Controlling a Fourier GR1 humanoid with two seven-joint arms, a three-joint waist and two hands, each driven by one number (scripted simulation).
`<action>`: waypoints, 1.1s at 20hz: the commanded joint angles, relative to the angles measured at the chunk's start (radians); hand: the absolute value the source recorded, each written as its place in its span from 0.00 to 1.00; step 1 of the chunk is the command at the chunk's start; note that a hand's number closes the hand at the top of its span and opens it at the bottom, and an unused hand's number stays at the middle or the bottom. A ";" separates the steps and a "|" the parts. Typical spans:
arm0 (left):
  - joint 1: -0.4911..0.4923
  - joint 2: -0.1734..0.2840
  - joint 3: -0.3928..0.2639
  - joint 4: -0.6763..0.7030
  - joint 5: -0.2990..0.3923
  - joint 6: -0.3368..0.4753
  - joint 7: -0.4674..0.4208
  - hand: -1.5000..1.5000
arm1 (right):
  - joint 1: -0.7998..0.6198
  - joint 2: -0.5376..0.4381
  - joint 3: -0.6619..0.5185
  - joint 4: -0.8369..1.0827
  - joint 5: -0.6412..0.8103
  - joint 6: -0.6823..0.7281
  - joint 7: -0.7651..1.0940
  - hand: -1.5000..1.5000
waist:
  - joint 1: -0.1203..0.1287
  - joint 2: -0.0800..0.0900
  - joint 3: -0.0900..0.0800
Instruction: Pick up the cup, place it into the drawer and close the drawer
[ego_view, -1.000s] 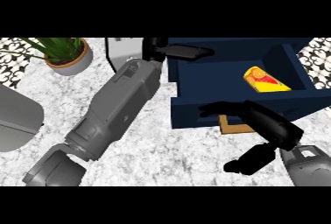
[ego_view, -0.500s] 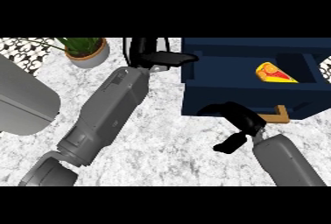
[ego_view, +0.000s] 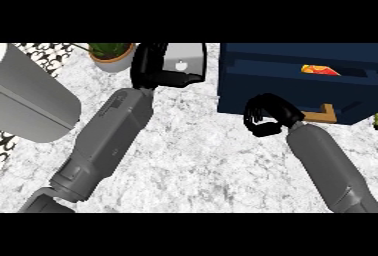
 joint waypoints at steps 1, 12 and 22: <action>0.046 0.041 -0.005 -0.059 0.000 -0.024 0.012 0.00 | -0.100 -0.018 -0.099 0.151 -0.032 -0.067 -0.084 1.00 | 0.035 0.007 0.004; 0.121 0.081 -0.026 -0.119 0.005 -0.109 0.050 0.00 | -0.300 -0.127 -0.242 0.272 -0.113 -0.046 -0.031 1.00 | 0.092 0.027 0.003; 0.141 0.099 -0.023 -0.144 0.017 -0.149 0.063 0.00 | -0.314 -0.182 -0.270 0.213 -0.172 0.047 -0.029 1.00 | 0.112 0.033 0.000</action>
